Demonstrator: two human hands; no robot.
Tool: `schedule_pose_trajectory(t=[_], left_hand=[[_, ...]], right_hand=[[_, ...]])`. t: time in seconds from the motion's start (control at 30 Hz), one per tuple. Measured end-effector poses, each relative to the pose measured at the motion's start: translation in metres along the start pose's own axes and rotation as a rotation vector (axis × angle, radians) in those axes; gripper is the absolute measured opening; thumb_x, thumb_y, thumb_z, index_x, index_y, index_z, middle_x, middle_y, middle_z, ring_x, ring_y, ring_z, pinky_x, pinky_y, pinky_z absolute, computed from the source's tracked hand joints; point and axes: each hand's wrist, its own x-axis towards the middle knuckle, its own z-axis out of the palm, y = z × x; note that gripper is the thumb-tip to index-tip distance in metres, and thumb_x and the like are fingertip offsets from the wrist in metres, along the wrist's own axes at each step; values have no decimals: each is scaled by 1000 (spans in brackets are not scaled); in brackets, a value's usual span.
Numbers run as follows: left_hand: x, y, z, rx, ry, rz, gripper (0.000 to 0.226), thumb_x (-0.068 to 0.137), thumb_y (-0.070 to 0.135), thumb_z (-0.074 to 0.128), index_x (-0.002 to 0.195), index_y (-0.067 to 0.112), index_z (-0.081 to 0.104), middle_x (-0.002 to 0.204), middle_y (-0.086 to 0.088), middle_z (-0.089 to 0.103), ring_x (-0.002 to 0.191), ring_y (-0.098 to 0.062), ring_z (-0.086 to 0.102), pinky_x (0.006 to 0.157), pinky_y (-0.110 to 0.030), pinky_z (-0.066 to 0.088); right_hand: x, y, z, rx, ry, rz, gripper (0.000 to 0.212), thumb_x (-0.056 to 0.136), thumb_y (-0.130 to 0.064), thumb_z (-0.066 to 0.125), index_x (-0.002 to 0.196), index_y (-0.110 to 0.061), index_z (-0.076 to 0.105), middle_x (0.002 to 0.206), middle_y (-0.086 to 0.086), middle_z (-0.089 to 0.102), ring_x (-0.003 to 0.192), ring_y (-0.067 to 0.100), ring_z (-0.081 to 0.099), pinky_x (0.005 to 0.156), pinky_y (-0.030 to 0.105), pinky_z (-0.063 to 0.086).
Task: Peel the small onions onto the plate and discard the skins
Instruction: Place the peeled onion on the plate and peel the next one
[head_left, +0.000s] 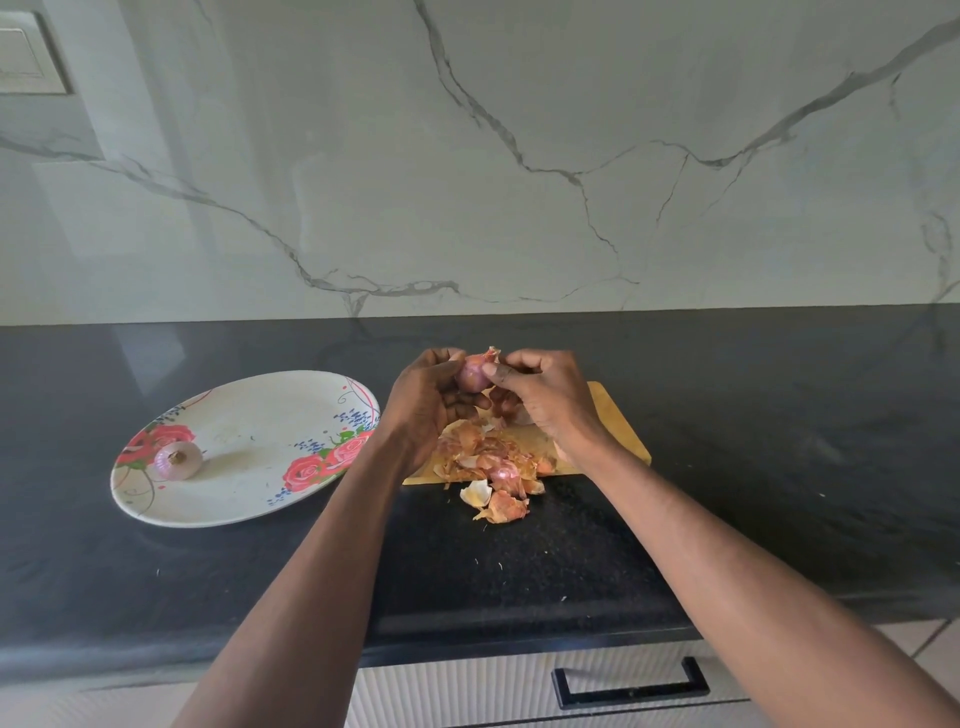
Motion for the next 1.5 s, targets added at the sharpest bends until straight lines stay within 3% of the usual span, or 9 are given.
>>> schedule_pose_trajectory(t=[0.2, 0.3, 0.47, 0.6, 0.8, 0.97, 1.03, 1.13, 1.5], left_hand=[[-3, -1, -2, 41, -16, 62, 40, 78, 21, 77, 112, 5, 62, 95, -12, 74, 76, -23, 70, 63, -32, 55], [-2, -3, -5, 109, 21, 84, 30, 85, 19, 75, 111, 6, 68, 96, -9, 77, 83, -20, 71, 66, -32, 55], [-1, -5, -3, 63, 21, 75, 19, 93, 10, 67, 110, 0, 68, 91, -10, 76, 80, -17, 70, 65, -27, 56], [2, -7, -3, 7, 36, 21, 12, 98, 10, 62, 102, 2, 69, 86, -13, 73, 74, -20, 66, 61, -25, 54], [6, -5, -7, -66, 139, 12, 16, 101, 0, 52, 94, -2, 66, 83, -20, 66, 61, -20, 60, 52, -25, 52], [-2, -4, 0, -3, -9, 35, 27, 87, 23, 71, 99, -2, 71, 89, -14, 73, 75, -21, 69, 62, -27, 57], [-2, -5, 0, 21, -37, 69, 32, 83, 21, 74, 105, -2, 71, 95, -15, 74, 81, -20, 70, 64, -26, 57], [-1, -5, -3, -6, -22, 85, 32, 88, 14, 70, 113, -6, 66, 94, -16, 75, 81, -19, 71, 64, -27, 57], [-1, -3, 2, -163, -19, -55, 19, 102, 8, 52, 103, -6, 65, 83, -17, 70, 63, -18, 66, 54, -24, 55]], right_hand=[[2, 1, -2, 28, 35, -5, 10, 92, -13, 71, 89, -7, 78, 75, 15, 74, 55, 19, 68, 48, 28, 54], [2, 3, 0, -24, 69, -57, 10, 93, -13, 70, 90, -10, 78, 74, 11, 75, 57, 24, 72, 49, 29, 56], [-1, 4, 4, -138, 126, -122, 10, 94, -17, 70, 88, -13, 78, 70, -3, 74, 56, 15, 70, 52, 25, 56], [-3, 2, 7, -94, 128, -94, 10, 92, -17, 71, 88, -9, 76, 63, 4, 71, 50, 12, 66, 47, 30, 56], [-5, -2, 4, 21, 119, -34, 10, 90, -8, 70, 81, -6, 75, 63, 14, 71, 49, 15, 63, 46, 25, 52], [-5, -1, 4, 56, 149, -17, 11, 89, -11, 73, 80, -5, 75, 63, 10, 71, 48, 15, 63, 42, 24, 50], [-5, -1, 3, 37, 151, -17, 12, 90, -12, 73, 79, -7, 75, 62, 8, 71, 49, 16, 65, 44, 25, 51], [-3, -2, 3, 101, 121, 7, 12, 89, -7, 71, 78, -4, 74, 60, 10, 70, 49, 17, 64, 49, 26, 54], [-3, -11, 3, 329, 69, 134, 9, 86, 2, 67, 78, 5, 70, 54, 11, 64, 42, 15, 55, 43, 22, 48]])
